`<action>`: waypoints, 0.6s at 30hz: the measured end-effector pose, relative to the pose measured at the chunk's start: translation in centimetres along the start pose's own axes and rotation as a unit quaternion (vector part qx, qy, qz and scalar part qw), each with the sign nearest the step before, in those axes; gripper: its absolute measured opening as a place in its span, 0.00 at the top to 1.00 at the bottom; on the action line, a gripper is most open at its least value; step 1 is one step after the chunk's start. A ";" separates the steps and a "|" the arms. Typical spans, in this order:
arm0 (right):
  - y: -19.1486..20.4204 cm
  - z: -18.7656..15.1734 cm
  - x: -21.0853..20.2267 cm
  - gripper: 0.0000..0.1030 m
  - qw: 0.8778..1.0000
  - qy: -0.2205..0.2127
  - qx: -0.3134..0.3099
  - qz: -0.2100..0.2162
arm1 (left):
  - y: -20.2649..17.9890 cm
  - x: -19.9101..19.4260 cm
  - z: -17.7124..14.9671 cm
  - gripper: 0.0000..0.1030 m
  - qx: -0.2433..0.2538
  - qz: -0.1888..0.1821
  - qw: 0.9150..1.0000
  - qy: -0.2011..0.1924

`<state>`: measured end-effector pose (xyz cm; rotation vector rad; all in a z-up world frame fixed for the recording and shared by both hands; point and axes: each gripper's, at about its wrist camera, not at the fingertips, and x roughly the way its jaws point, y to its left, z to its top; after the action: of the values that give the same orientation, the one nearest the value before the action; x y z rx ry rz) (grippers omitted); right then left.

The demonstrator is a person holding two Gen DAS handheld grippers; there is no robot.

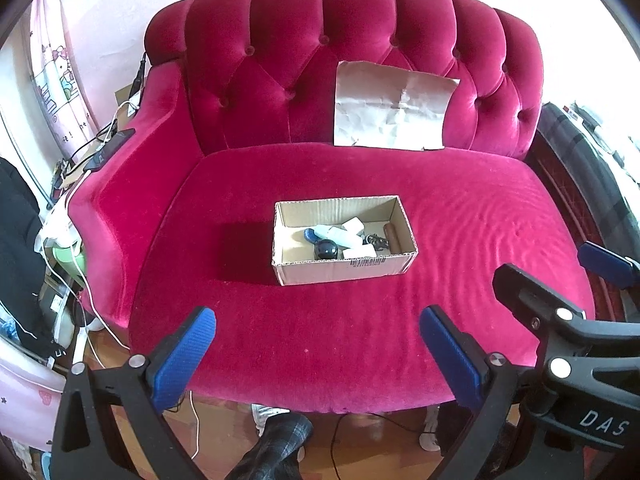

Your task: Organize rigid objects

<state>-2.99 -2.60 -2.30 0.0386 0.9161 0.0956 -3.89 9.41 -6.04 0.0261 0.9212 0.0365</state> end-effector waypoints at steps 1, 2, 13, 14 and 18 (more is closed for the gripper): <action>0.1 0.0 -0.1 0.00 1.000 0.000 0.000 0.000 | 0.0 -0.1 0.0 0.00 0.000 0.000 1.000 -0.001; 0.1 0.0 -0.1 0.00 1.000 0.000 0.000 -0.001 | 0.1 -0.1 0.0 0.00 -0.001 0.000 1.000 -0.001; 0.3 0.0 -0.6 0.00 1.000 -0.002 -0.003 -0.005 | -0.1 -0.3 0.0 0.00 -0.002 -0.005 1.000 0.001; 0.3 0.0 -0.5 0.00 1.000 -0.002 -0.003 -0.005 | -0.2 -0.3 0.0 0.00 -0.001 -0.004 1.000 0.001; 0.3 -0.1 -0.6 0.00 1.000 -0.002 -0.003 -0.006 | -0.3 -0.4 -0.1 0.00 -0.001 -0.004 1.000 0.000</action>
<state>-3.43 -2.41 -1.84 0.0270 0.9121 0.0870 -4.22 9.11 -5.76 0.0199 0.9206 0.0307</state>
